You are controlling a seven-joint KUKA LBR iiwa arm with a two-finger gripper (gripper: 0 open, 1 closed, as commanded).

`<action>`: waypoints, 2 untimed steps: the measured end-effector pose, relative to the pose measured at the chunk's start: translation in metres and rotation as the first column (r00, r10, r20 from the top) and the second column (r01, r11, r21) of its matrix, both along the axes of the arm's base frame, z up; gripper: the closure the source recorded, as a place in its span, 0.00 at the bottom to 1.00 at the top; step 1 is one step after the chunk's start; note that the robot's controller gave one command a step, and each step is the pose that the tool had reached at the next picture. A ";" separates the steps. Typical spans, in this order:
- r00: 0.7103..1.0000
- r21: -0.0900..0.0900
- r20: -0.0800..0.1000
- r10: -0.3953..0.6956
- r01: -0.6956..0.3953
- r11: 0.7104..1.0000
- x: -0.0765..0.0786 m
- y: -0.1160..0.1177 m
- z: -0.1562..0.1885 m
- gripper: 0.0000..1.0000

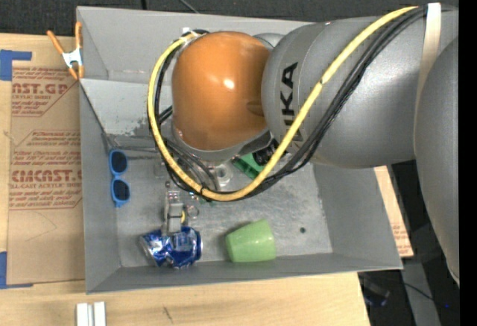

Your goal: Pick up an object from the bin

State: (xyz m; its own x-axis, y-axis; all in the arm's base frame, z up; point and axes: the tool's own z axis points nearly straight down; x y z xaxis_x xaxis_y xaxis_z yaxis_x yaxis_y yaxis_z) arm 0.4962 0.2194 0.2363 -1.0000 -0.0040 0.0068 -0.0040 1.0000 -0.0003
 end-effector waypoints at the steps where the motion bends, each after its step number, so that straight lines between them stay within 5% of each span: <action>1: 0.758 0.002 0.003 0.652 -0.652 0.758 0.015 -0.094 -0.105 0.00; 2: 0.559 0.006 0.006 0.829 -0.829 0.559 0.000 -0.029 -0.168 0.00</action>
Offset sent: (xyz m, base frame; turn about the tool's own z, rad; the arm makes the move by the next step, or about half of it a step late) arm 0.0155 -0.0923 -0.1026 -0.7129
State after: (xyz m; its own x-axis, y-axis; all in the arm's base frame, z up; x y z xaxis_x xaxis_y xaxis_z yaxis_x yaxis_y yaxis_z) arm 0.4961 0.1908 0.0687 -0.5557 -0.8314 0.0008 -0.8314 0.5557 0.0052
